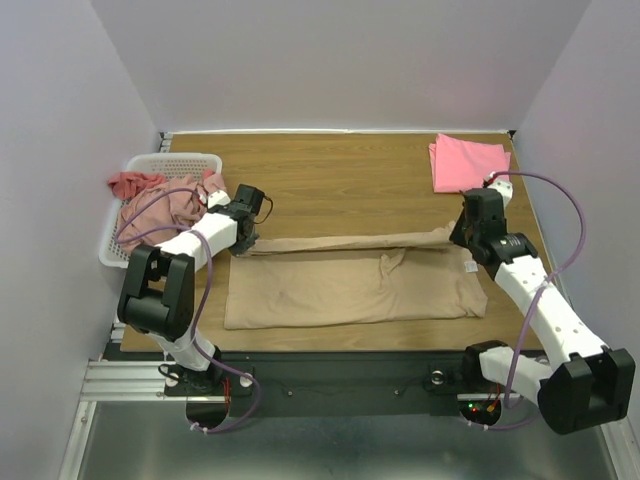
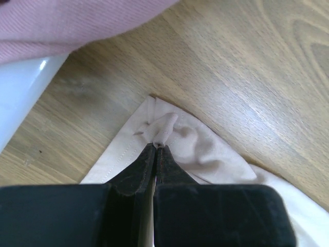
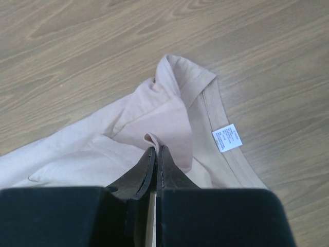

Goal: Fold and stack the t-shirts
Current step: Fold the tshirt

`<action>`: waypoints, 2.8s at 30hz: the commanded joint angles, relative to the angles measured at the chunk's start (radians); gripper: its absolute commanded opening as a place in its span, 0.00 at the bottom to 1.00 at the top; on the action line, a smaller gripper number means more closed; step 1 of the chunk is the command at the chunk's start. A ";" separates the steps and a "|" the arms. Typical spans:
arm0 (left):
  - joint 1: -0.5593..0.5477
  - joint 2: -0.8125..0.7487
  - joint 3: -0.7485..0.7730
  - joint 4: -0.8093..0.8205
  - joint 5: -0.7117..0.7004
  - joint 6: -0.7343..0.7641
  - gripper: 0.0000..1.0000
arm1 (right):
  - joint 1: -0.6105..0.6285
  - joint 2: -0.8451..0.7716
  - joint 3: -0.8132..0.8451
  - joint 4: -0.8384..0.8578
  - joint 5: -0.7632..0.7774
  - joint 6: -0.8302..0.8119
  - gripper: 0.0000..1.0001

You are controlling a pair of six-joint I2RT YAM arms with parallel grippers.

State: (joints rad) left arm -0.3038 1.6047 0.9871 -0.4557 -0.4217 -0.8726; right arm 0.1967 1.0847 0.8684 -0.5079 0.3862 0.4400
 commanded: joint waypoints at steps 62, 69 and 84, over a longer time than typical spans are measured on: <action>-0.178 -0.052 -0.180 0.134 0.129 -0.062 0.98 | -0.005 0.098 -0.285 0.167 -0.779 0.003 1.00; -0.178 -0.052 -0.182 0.129 0.121 -0.068 0.98 | -0.005 0.031 -0.315 0.167 -0.872 0.006 1.00; -0.176 -0.074 -0.199 0.127 0.109 -0.074 0.98 | 0.020 -0.081 -0.417 0.177 -0.992 0.036 1.00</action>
State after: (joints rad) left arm -0.4786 1.5345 0.8303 -0.3012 -0.3046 -0.9268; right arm 0.2024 1.0393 0.4458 -0.3653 -0.5671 0.4721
